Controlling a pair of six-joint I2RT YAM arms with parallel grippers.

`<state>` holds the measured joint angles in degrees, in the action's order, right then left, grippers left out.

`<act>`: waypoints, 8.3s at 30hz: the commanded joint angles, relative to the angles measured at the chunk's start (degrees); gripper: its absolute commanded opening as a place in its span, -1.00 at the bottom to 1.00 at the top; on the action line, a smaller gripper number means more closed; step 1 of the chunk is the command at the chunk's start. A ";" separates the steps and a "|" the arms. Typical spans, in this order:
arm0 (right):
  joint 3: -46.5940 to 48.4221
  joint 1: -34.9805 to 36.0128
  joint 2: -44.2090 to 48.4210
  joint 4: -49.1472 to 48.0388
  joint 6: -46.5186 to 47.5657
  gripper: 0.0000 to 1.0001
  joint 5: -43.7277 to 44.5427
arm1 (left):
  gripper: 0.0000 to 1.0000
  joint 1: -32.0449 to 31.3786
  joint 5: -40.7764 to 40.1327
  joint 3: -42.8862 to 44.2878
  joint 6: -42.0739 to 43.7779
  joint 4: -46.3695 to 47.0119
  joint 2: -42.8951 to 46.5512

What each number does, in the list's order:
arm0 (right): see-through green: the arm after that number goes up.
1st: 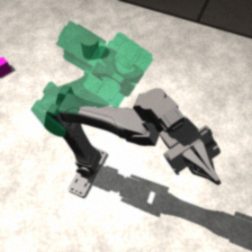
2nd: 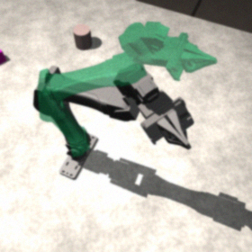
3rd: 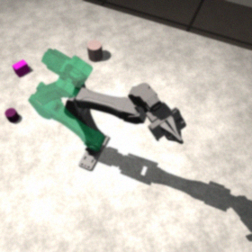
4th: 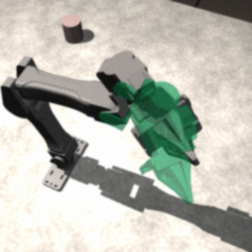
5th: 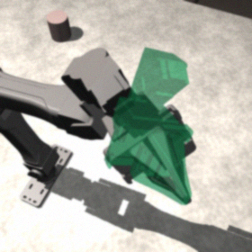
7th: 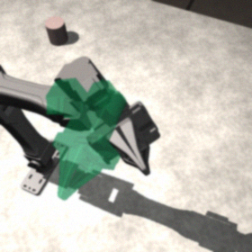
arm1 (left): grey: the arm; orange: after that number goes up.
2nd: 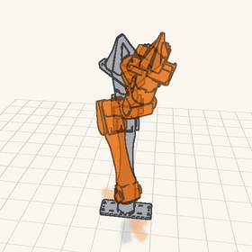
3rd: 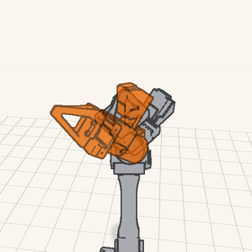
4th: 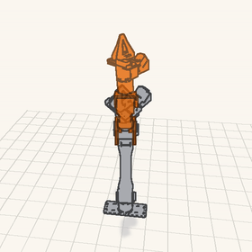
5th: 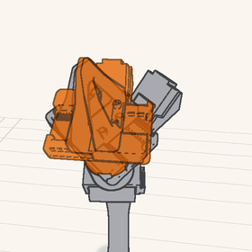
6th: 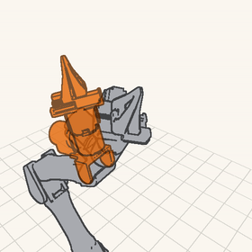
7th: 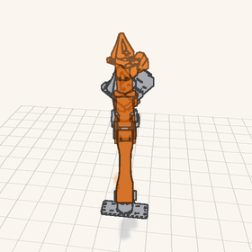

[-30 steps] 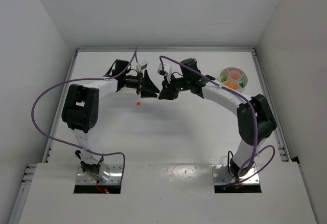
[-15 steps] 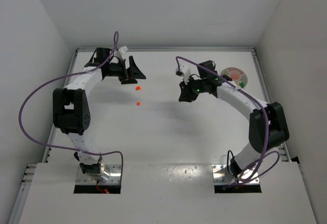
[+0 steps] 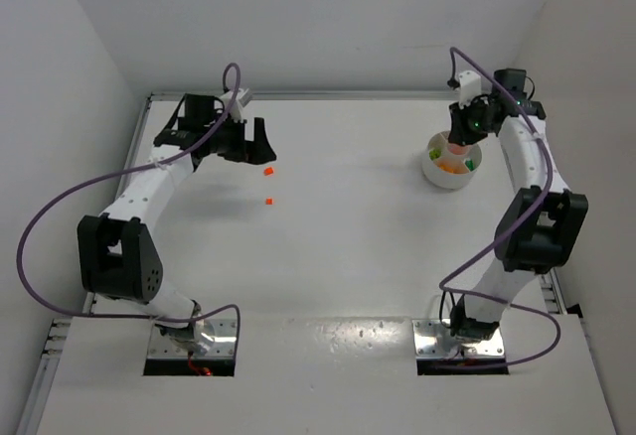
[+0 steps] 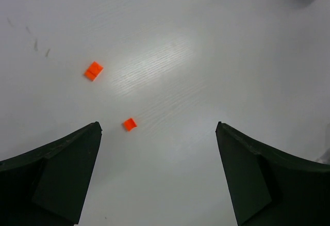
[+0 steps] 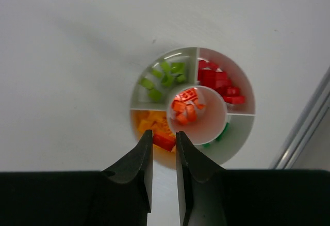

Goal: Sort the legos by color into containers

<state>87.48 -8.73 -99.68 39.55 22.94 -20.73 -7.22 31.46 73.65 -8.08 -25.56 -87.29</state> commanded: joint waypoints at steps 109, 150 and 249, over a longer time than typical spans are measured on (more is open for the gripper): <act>-5.15 34.30 -3.85 -20.39 -2.89 0.37 -21.29 | -1.00 -3.94 45.00 3.53 -29.97 19.94 -24.42; -0.02 40.99 -7.91 -19.78 -4.75 -1.00 -12.67 | 0.57 -1.57 41.93 -3.06 -36.49 27.32 -20.38; 4.89 0.82 -2.80 10.10 0.44 -0.05 -2.82 | -0.09 -16.86 -41.57 5.02 -11.70 -10.74 -32.51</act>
<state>92.29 -8.08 -104.53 49.98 23.38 -22.96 -25.28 -9.98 80.03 -18.39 -36.53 -115.46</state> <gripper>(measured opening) 0.472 0.458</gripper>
